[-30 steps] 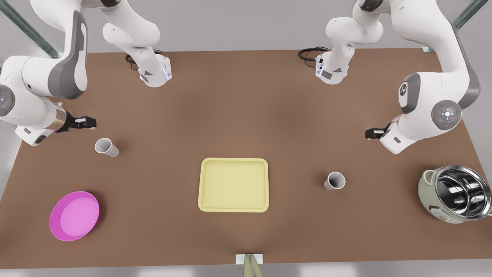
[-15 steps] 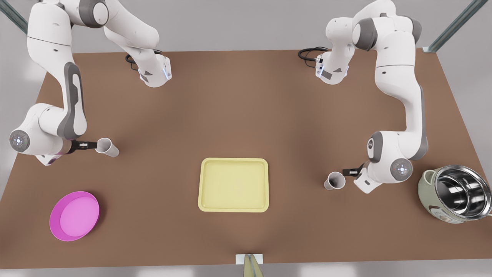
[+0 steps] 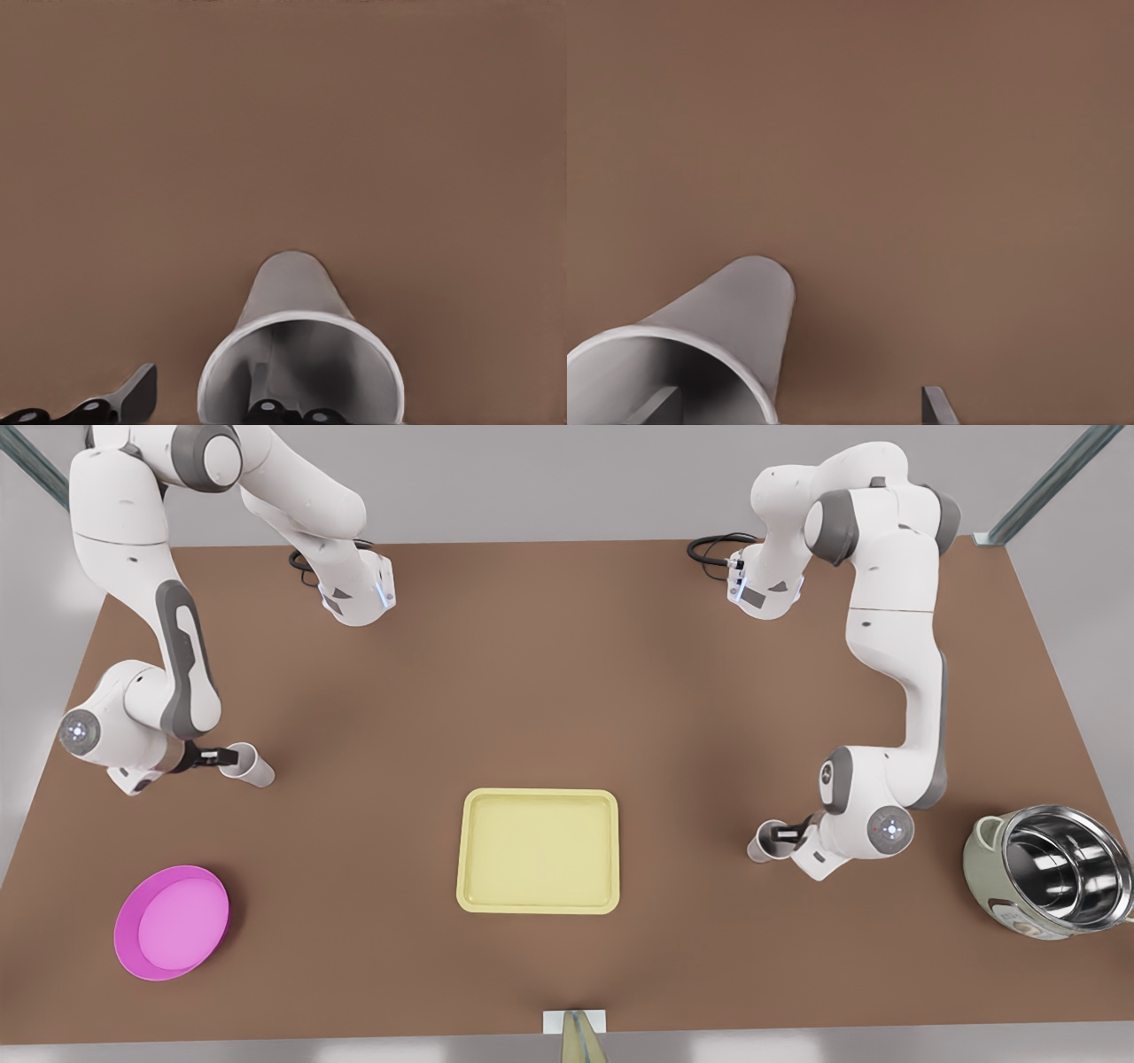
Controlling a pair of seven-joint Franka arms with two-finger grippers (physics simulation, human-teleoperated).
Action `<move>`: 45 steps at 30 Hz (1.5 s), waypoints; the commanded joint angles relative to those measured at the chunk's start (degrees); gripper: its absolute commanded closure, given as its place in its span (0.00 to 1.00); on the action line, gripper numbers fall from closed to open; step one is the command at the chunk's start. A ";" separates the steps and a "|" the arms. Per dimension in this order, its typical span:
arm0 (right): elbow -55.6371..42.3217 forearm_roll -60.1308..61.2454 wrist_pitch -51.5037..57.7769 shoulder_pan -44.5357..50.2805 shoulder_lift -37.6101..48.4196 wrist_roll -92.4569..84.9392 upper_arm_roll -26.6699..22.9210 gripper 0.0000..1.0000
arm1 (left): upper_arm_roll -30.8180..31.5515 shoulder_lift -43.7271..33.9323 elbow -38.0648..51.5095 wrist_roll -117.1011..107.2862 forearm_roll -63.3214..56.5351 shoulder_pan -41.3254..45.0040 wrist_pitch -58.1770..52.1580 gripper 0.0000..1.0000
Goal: Use both arms to respectively pick up the white IKEA cups from the middle-left and middle-right positions, then place the white IKEA cups onto the middle-middle tray, ensuring that the cups remain upright and do not tip over
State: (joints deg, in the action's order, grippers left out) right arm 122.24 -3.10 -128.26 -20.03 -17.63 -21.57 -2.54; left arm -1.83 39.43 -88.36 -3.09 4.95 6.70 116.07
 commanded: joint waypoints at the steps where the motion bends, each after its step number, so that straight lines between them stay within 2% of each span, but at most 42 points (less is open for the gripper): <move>1: 0.28 0.11 -3.58 -0.19 -0.12 -5.23 -0.01 0.00 | 0.25 -0.05 0.03 -3.59 1.99 0.07 1.36 0.61; 4: 0.28 0.02 -4.19 -0.10 -1.35 -5.23 -0.01 0.00 | 0.42 -0.14 0.03 -4.73 2.08 0.15 1.36 0.69; 6: 0.19 0.02 -4.90 -0.01 -2.58 -5.15 0.08 0.02 | 0.60 -0.58 0.11 -5.17 1.99 0.33 1.00 0.79; 8: 0.19 0.02 -5.16 -0.01 -3.29 -5.23 0.08 0.08 | 0.69 -1.81 0.20 -5.52 2.08 0.33 0.92 0.79; 9: 0.19 -0.07 -5.16 -0.01 -3.37 -5.23 0.08 0.12 | 2.70 -2.60 0.29 -10.26 2.96 0.33 0.83 0.79; 11: 0.11 -0.07 -5.16 0.17 -3.55 -5.23 0.25 0.28 | 4.11 -2.60 1.78 -20.36 2.70 4.81 -1.19 0.79; 13: -0.16 -0.15 -5.07 0.78 -3.20 -5.23 0.61 0.55 | 4.11 -1.99 10.30 -40.05 2.78 12.10 -8.40 0.79; 14: -0.16 -0.15 -4.98 1.48 -3.02 -5.32 0.69 0.74 | 4.90 -0.76 12.68 -44.80 2.78 13.69 -8.40 0.79; 15: -0.16 -0.15 -4.81 2.10 -2.85 -5.32 0.69 0.79 | 6.92 -0.32 14.17 -48.85 2.87 14.13 -8.31 0.79; 16: -0.33 -0.15 -4.46 2.80 -2.76 -5.32 0.70 0.79 | 8.77 0.30 14.44 -52.53 2.61 15.70 -7.70 0.79; 20: -2.08 -0.15 -1.21 5.26 -0.74 -5.15 1.66 0.79 | 9.47 5.39 18.04 -67.75 2.78 21.42 0.21 0.79; 23: -8.42 -0.15 3.98 6.23 -1.00 -5.15 10.27 0.79 | 9.47 8.38 19.62 -68.89 2.70 22.39 3.46 0.79; 30: -18.35 1.08 3.19 27.93 -7.24 -5.23 11.59 0.79 | 9.47 12.87 20.15 -68.63 2.61 22.39 7.24 0.76; 31: -19.76 3.97 3.19 29.61 -8.38 -4.97 11.68 0.79 | 9.47 13.04 20.15 -68.71 2.61 22.39 8.12 0.71; 32: -21.07 4.50 2.75 30.66 -9.53 -4.53 11.68 0.79 | 9.47 13.04 20.15 -68.63 2.61 22.39 8.12 0.61; 34: -24.94 5.56 2.22 32.86 -12.95 -4.53 11.68 0.79 | 9.47 12.95 20.07 -68.54 2.61 22.30 8.04 0.28; 35: -26.52 5.65 1.87 33.82 -14.53 -4.44 11.77 0.79 | 9.47 12.95 20.15 -68.36 2.61 22.21 8.04 0.00; 42: -37.68 7.49 1.87 39.19 -23.23 -1.37 11.77 0.79 | 10.27 11.11 19.98 -68.54 2.70 20.46 3.38 0.00; 45: -41.11 7.84 1.96 39.80 -27.19 -0.58 11.77 0.79 | 10.18 5.31 20.06 -68.36 2.61 19.75 -9.71 0.00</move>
State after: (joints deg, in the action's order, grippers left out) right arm 82.04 4.43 -126.26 19.67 -43.78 -25.42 9.22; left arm 8.36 46.11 -68.36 -59.81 7.93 26.48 117.03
